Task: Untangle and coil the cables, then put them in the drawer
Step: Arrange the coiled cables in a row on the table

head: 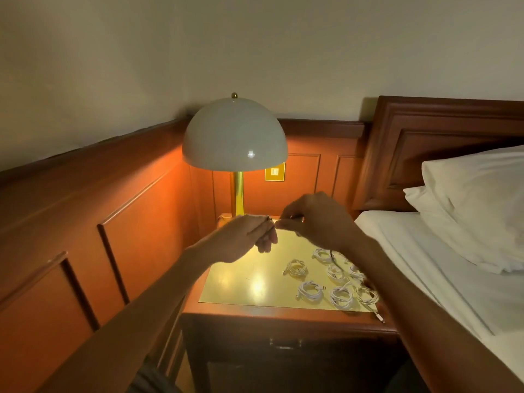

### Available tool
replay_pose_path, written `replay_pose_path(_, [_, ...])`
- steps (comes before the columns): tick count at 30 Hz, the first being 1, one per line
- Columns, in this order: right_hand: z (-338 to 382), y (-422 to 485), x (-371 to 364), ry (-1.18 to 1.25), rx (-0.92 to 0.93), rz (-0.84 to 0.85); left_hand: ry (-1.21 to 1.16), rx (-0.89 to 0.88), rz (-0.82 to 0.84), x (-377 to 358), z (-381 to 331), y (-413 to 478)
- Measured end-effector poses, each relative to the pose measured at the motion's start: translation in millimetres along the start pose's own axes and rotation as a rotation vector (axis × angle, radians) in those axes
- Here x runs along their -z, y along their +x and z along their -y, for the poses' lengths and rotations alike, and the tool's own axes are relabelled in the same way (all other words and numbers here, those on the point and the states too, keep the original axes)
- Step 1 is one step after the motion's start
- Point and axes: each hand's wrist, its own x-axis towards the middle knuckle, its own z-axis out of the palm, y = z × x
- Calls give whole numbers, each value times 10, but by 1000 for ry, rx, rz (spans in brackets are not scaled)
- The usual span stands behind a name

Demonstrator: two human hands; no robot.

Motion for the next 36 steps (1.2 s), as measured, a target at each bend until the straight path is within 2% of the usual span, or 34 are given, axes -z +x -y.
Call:
replay_pose_path(3, [-205, 147, 149, 226, 91, 49, -421, 6, 152, 31, -86, -50])
replay_pose_path(6, [-292, 204, 41, 514, 16, -36, -755, 27, 261, 92, -171, -87])
replay_pose_path(7, [-287, 203, -59, 663, -31, -73, -890, 21, 251, 78, -224, -96])
replay_pose_path(9, [-191, 165, -310, 899, -145, -189, -1162, 3, 84, 21, -319, -62])
replay_pose_path(10, [-113, 135, -438, 916, -201, -250, -1280, 8, -43, -16, -336, -11])
replay_pose_path(12, [1, 80, -659, 829, -277, -297, -1449, 38, -267, -111, -350, 78])
replay_pose_path(15, [76, 55, -818, 574, -323, -235, -1554, 78, -424, -273, -273, 158])
replay_pose_path(17, [67, 37, -819, 507, -375, -165, -1471, 78, -482, -355, -221, 198])
replay_pose_path(20, [87, -66, -751, 542, -382, -3, -1197, 36, -667, -333, -170, 259])
replay_pose_path(22, [52, -130, -709, 385, -336, 24, -814, 20, -722, -278, -81, 268])
replay_pose_path(23, [18, -147, -667, 249, -311, 8, -524, 3, -710, -269, -20, 251])
replay_pose_path(25, [-61, -149, -532, 72, -248, 0, -1, 1, -549, -285, 61, 211])
replay_pose_path(27, [-137, -132, -384, 31, -146, 64, 291, 6, -339, -300, 38, 169])
replay_pose_path(29, [-170, -104, -268, 35, -44, 117, 248, -11, -198, -281, -53, 136])
replay_pose_path(33, [-206, -25, -117, 111, 4, 37, 260, -15, -86, -190, -260, 133])
replay_pose_path(36, [-211, -3, 1, 295, 27, 99, -47, 76, 139, -49, -325, 124])
